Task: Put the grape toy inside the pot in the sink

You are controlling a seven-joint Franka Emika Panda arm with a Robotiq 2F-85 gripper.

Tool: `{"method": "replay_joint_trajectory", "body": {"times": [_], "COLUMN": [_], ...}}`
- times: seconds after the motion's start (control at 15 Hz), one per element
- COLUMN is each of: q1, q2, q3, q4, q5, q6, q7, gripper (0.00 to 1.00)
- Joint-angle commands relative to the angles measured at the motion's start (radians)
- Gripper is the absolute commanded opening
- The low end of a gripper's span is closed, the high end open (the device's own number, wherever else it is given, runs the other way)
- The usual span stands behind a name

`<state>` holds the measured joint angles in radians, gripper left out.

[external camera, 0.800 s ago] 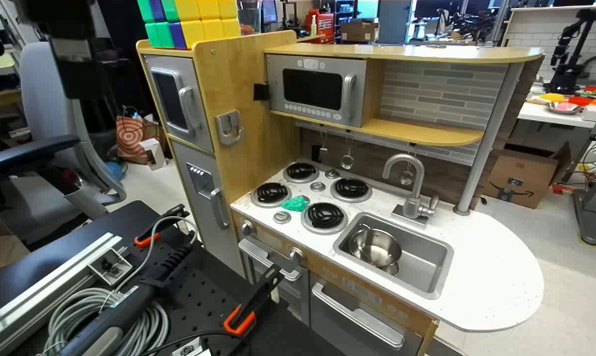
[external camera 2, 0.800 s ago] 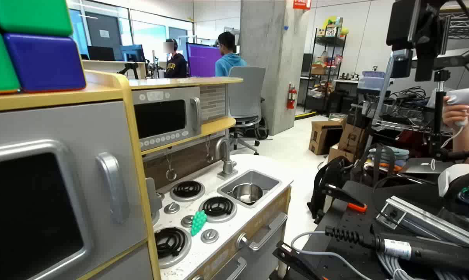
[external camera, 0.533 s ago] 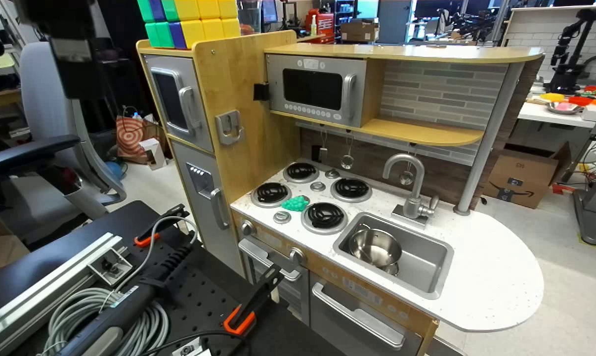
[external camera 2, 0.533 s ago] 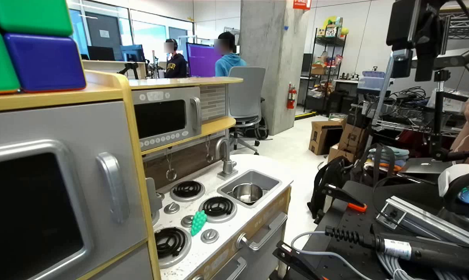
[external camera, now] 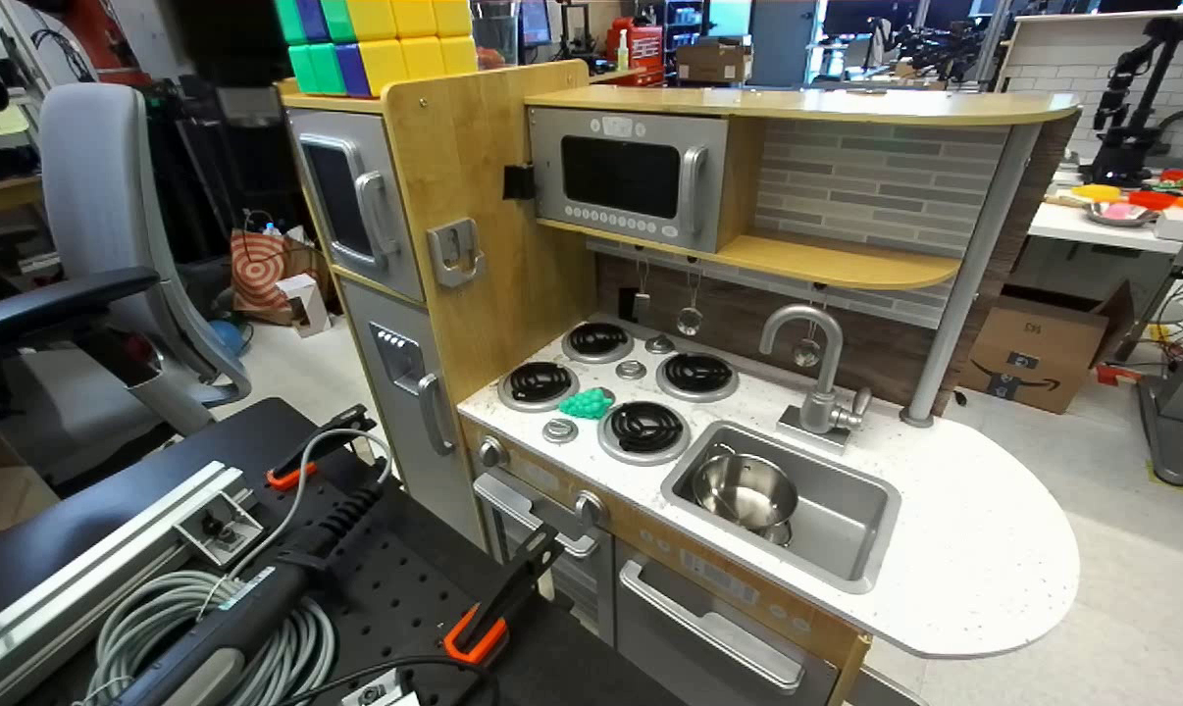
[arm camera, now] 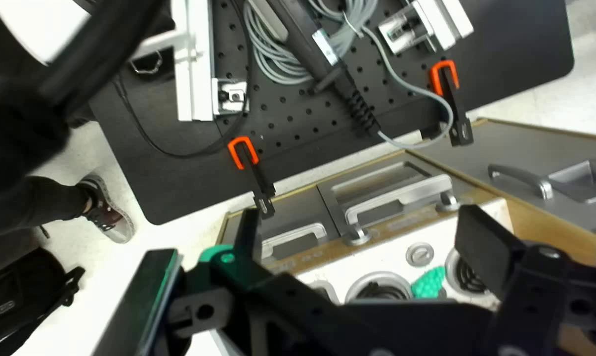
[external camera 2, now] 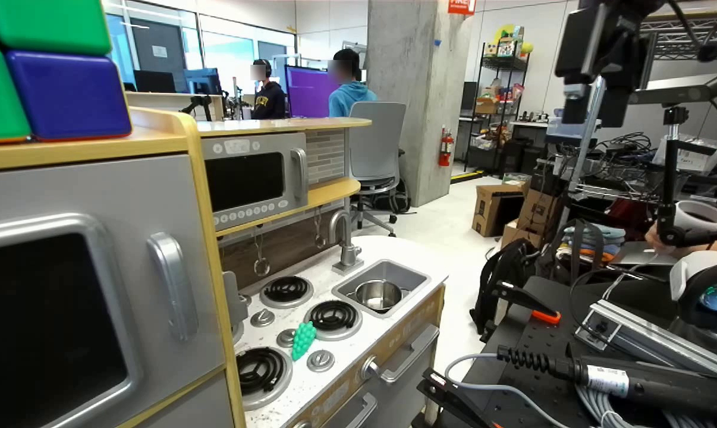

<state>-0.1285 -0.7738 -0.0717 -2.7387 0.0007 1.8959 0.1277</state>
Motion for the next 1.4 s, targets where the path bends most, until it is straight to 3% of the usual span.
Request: {"method": "replay_joint_trajectory", "body": {"times": [0.0, 0.4, 0.53, 0.6, 0.67, 0.87, 0.93, 1.2, 1.33], "q1": [0.004, 0.052, 0.062, 0.057, 0.048, 0.051, 0.037, 0.036, 0.038], "q2": [0.221, 0.589, 0.684, 0.709, 0.625, 0.711, 0.694, 0.669, 0.660], "q3": [0.000, -0.003, 0.003, 0.010, 0.001, 0.005, 0.001, -0.008, -0.014], "q4": [0.027, 0.128, 0.189, 0.214, 0.138, 0.205, 0.207, 0.195, 0.191], "q5": [0.113, 0.354, 0.399, 0.378, 0.355, 0.355, 0.215, 0.050, 0.021], "q6": [0.228, 0.542, 0.593, 0.574, 0.567, 0.567, 0.514, 0.466, 0.447], "q7": [0.091, 0.142, 0.158, 0.186, 0.147, 0.174, 0.150, 0.063, -0.032], "gripper": [1.00, 1.00, 1.00, 1.00, 1.00, 1.00, 1.00, 1.00, 1.00]}}
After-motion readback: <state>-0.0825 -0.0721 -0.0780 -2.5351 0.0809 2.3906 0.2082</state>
